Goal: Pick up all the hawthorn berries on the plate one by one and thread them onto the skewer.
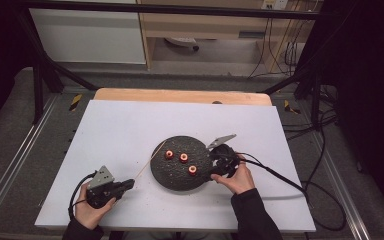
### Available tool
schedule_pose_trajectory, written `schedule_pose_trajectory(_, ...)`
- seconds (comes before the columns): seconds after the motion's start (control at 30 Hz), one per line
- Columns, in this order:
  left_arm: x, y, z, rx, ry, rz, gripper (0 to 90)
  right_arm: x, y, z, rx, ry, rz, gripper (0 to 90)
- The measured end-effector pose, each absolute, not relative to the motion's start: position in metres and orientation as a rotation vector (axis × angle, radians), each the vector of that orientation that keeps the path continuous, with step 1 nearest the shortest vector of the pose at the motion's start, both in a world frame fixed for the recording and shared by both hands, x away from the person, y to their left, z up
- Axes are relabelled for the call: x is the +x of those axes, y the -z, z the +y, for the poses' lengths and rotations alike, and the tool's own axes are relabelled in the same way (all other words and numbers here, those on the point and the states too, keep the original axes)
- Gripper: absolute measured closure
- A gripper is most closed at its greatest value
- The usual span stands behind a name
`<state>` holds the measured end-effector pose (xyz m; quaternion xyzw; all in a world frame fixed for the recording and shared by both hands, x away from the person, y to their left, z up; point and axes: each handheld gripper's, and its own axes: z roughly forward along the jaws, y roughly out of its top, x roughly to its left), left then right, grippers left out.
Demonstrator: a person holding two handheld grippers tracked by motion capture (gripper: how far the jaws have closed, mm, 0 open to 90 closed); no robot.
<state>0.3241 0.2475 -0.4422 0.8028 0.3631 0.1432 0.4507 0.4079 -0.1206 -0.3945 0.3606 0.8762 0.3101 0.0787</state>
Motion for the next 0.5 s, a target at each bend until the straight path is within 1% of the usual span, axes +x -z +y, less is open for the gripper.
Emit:
schedule_pose_trajectory(0.1,0.324,0.442,0.247,1.987,-0.352,0.896,88.3,0.413,0.395,-0.113,1.064,-0.88,2.653,10.3)
schedule_pose_trajectory(0.17,0.324,0.442,0.247,1.986,-0.352,0.895,88.3,0.418,0.397,-0.104,1.05,-0.836,2.68,15.3)
schedule_pose_trajectory(0.3,0.324,0.443,0.246,1.989,-0.352,0.893,88.3,0.423,0.397,-0.094,1.027,-0.798,2.718,21.3)
schedule_pose_trajectory(0.37,0.324,0.443,0.246,1.992,-0.353,0.891,88.3,0.424,0.397,-0.091,1.025,-0.787,2.73,22.9)
schedule_pose_trajectory(0.4,0.324,0.443,0.246,1.992,-0.353,0.892,88.3,0.426,0.397,-0.087,1.014,-0.762,2.754,26.4)
schedule_pose_trajectory(0.43,0.324,0.443,0.246,1.991,-0.351,0.892,88.3,0.426,0.397,-0.087,1.014,-0.762,2.754,26.4)
schedule_pose_trajectory(0.47,0.324,0.443,0.246,1.991,-0.352,0.892,88.3,0.428,0.397,-0.082,1.029,-0.742,2.768,29.8)
schedule_pose_trajectory(0.5,0.324,0.443,0.246,1.99,-0.351,0.893,88.3,0.428,0.397,-0.082,1.029,-0.742,2.768,29.8)
